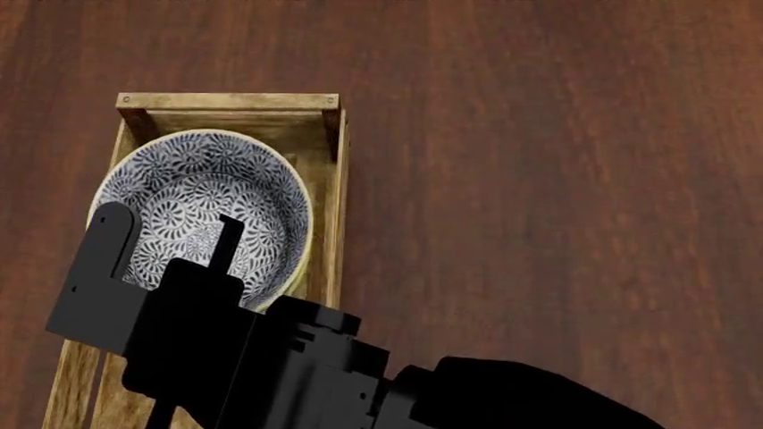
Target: Stack the left bowl on the right bowl and place them in the tray.
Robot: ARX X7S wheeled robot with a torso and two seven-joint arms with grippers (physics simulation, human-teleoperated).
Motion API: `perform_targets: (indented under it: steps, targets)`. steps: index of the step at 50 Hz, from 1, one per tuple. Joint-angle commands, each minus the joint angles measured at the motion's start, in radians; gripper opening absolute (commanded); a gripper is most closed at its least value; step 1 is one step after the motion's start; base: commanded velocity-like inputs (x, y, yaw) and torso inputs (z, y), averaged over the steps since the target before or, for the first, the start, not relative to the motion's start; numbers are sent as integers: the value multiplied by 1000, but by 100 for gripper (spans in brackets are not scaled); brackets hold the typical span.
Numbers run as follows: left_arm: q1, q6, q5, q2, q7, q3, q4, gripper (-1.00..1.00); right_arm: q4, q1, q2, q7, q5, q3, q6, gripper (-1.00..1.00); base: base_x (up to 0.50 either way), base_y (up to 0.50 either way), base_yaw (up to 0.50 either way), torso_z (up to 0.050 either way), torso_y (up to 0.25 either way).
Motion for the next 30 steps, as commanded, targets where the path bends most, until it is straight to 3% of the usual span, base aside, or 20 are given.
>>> perform_targets:
  steps: [1, 24, 25, 30]
  targets:
    - [0, 1, -1, -1, 0, 2, -3, 100, 0, -21, 0, -20, -22, 0, -5, -100, 0, 0, 0, 0, 0]
    - [8, 6, -8, -4, -3, -9, -2, 100, 16, -37, 0, -29, -11, 1, 5, -100, 0, 0, 0, 0, -1]
    - [9, 6, -8, -4, -3, -10, -2, 100, 16, -34, 0, -23, -3, 3, 9, 100, 0, 0, 0, 0, 0]
    - [12, 6, -11, -5, -4, -15, 0, 100, 7, -20, 0, -16, 17, 2, 10, 100, 0, 0, 0, 0, 0]
